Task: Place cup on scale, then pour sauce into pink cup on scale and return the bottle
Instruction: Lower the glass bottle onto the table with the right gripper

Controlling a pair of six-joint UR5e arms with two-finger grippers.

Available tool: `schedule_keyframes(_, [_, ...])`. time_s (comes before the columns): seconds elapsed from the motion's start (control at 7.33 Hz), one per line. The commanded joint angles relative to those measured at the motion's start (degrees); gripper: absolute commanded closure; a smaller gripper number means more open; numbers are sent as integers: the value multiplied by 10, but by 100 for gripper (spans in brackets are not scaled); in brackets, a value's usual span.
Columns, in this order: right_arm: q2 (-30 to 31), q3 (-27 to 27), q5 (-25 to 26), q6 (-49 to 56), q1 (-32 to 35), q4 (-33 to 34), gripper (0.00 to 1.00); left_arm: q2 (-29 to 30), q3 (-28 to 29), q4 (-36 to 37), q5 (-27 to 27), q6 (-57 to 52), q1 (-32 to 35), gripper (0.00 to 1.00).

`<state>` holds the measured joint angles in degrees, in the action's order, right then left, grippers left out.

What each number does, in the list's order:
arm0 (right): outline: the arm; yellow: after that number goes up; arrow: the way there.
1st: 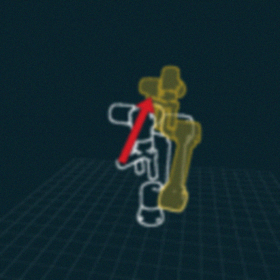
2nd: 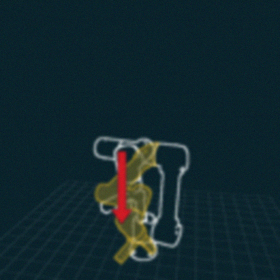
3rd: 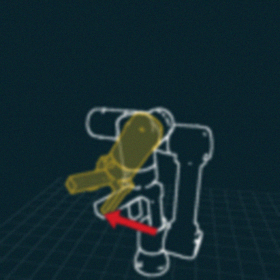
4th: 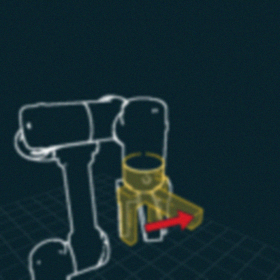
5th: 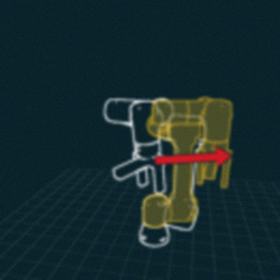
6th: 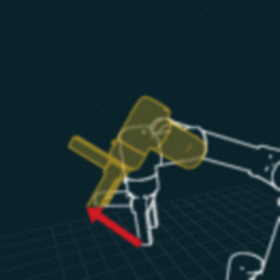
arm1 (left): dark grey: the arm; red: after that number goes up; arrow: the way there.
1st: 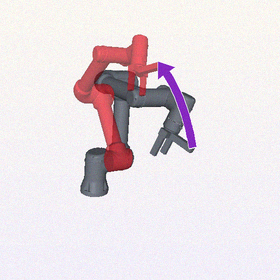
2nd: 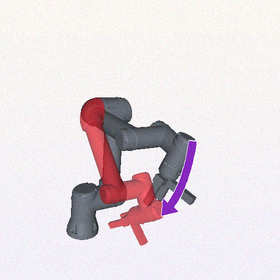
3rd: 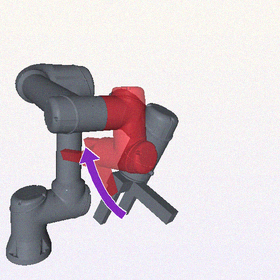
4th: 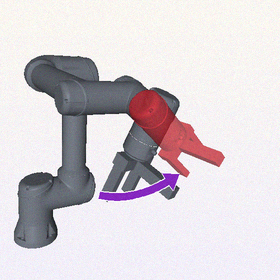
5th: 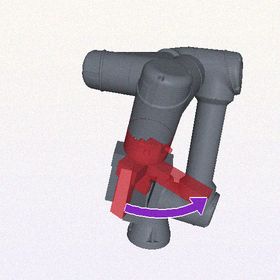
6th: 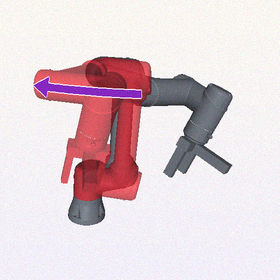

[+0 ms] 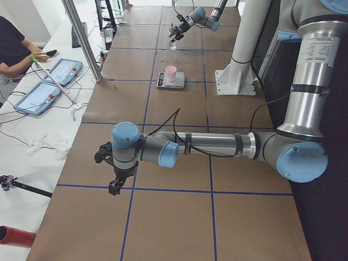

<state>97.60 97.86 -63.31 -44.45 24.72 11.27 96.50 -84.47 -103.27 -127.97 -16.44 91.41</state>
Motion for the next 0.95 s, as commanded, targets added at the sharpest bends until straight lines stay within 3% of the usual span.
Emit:
schedule_keyframes(0.0, [0, 0, -9, 3, 0, 1, 100, 0, 0, 0, 0, 0, 0, 0])
schedule_keyframes(0.82, [-1, 1, -22, 5, 1, -2, 71, 1, 0, 0, 1, 1, 0, 0])
